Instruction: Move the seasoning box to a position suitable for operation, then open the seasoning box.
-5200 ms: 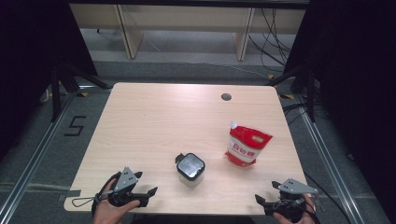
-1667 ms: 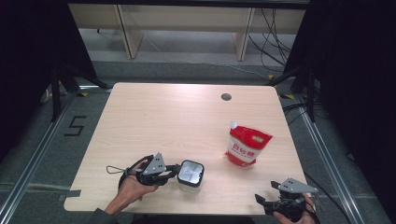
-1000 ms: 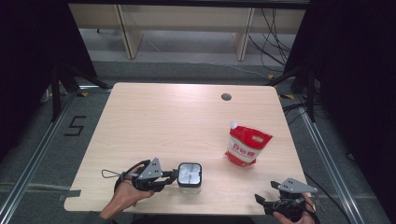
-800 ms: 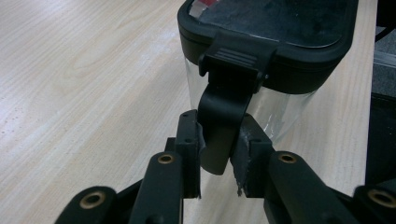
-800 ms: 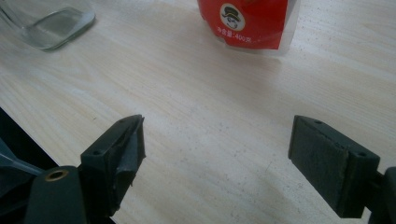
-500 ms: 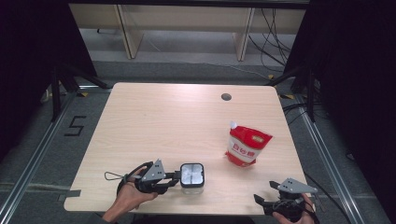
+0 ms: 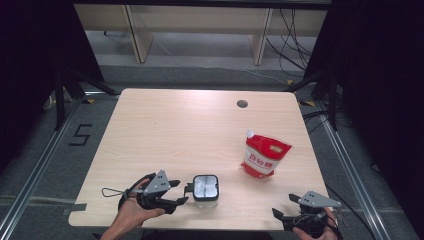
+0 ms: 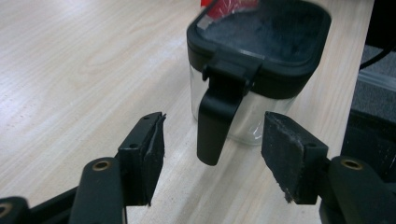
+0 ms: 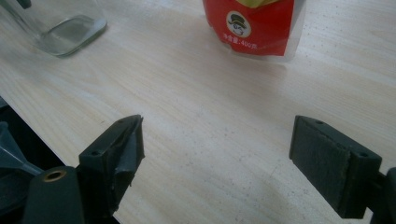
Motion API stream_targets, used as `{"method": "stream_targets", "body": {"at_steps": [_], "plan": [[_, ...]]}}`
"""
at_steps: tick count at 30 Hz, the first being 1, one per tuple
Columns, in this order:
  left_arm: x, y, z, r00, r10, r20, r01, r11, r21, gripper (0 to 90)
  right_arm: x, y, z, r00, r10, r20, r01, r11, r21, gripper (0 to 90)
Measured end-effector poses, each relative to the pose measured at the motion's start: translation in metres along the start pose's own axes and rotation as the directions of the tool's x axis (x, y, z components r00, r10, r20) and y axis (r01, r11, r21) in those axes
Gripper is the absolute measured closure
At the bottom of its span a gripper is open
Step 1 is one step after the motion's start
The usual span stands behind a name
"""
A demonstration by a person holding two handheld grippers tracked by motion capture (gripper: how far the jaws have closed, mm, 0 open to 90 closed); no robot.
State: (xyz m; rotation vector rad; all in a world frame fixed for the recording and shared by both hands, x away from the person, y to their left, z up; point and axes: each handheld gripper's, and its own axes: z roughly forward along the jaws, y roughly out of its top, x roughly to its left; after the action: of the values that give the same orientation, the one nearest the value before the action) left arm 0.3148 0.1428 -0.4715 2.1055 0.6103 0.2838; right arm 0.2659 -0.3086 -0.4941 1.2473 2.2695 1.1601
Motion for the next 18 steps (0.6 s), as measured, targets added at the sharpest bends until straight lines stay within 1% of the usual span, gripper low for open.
{"method": "stream_targets", "body": {"at_steps": [1,2,3,4,6,7,8,9,10,11,12,13,14,15,16,17,18], "plan": [[0.000,0.000,0.000,1.0000,0.000,0.000,0.000,1.0000,0.000,38.5,0.000,0.000,0.000,1.0000,0.000,0.000,0.000,1.000,0.000,18.6],[0.002,0.004,-0.005,0.9999,0.013,-0.004,-0.013,0.9999,0.008,38.5,-0.003,0.000,0.001,0.9997,-0.024,-0.004,0.024,1.000,0.000,18.5],[0.001,0.004,-0.006,1.0000,-0.005,-0.002,0.005,1.0000,0.001,38.7,-0.003,0.000,0.001,0.9995,-0.031,0.006,0.031,1.000,-0.001,18.6],[0.002,0.005,-0.007,0.9999,-0.010,0.010,0.010,0.9999,-0.002,39.2,-0.003,0.000,0.000,0.9996,-0.029,0.007,0.029,1.000,-0.001,18.6],[0.002,0.005,-0.008,0.9999,-0.012,0.009,0.012,0.9999,-0.002,41.2,-0.003,0.000,0.000,0.9995,-0.031,0.007,0.031,1.000,-0.003,18.6],[0.002,0.005,-0.008,0.9998,-0.016,0.010,0.016,0.9998,-0.012,41.2,-0.002,0.000,0.001,0.9998,-0.020,-0.003,0.020,1.000,-0.002,18.6],[0.002,0.005,-0.008,0.9997,-0.017,0.019,0.017,0.9998,-0.006,42.6,0.000,0.000,0.000,1.0000,0.000,0.002,0.000,1.000,0.001,18.6],[0.000,0.004,-0.007,0.9992,-0.033,0.023,0.033,0.9994,-0.013,43.5,-0.001,0.000,0.000,0.9998,-0.020,0.007,0.020,1.000,-0.006,18.6],[0.000,0.004,-0.007,0.9992,-0.033,0.023,0.033,0.9994,-0.013,44.6,-0.001,0.000,0.000,0.9998,-0.020,0.007,0.020,1.000,-0.006,18.6],[0.000,0.006,-0.008,0.9992,-0.033,0.023,0.033,0.9994,-0.010,46.8,-0.001,0.001,0.000,0.9996,-0.027,0.006,0.027,1.000,-0.004,18.6],[0.001,0.007,-0.008,0.9989,-0.036,0.030,0.036,0.9991,-0.024,49.3,-0.001,0.001,0.001,0.9995,-0.030,0.005,0.030,1.000,-0.004,18.7],[0.001,0.008,-0.009,0.9995,-0.024,0.019,0.025,0.9994,-0.023,51.5,-0.001,0.000,0.000,0.9995,-0.031,0.005,0.031,1.000,-0.003,18.6],[0.002,0.009,-0.009,0.9992,-0.025,0.031,0.026,0.9991,-0.034,53.4,-0.001,0.000,0.000,0.9997,-0.025,0.005,0.025,1.000,-0.001,18.6],[0.001,0.011,-0.010,0.9992,-0.028,0.027,0.030,0.9988,-0.039,56.3,-0.002,0.000,0.000,0.9992,-0.038,0.013,0.038,0.999,-0.003,18.6],[0.001,0.011,-0.010,0.9992,-0.028,0.027,0.030,0.9988,-0.039,59.2,-0.002,0.000,0.000,0.9992,-0.038,0.013,0.038,0.999,-0.003,18.6],[0.001,0.011,-0.010,0.9990,-0.033,0.030,0.035,0.9982,-0.048,59.2,-0.002,0.001,0.000,0.9993,-0.036,0.009,0.036,0.999,-0.004,18.7],[-0.001,0.013,-0.011,0.9995,-0.021,0.025,0.022,0.9984,-0.051,68.8,-0.001,0.000,0.000,0.9997,-0.024,0.007,0.024,1.000,0.002,18.6]]}}
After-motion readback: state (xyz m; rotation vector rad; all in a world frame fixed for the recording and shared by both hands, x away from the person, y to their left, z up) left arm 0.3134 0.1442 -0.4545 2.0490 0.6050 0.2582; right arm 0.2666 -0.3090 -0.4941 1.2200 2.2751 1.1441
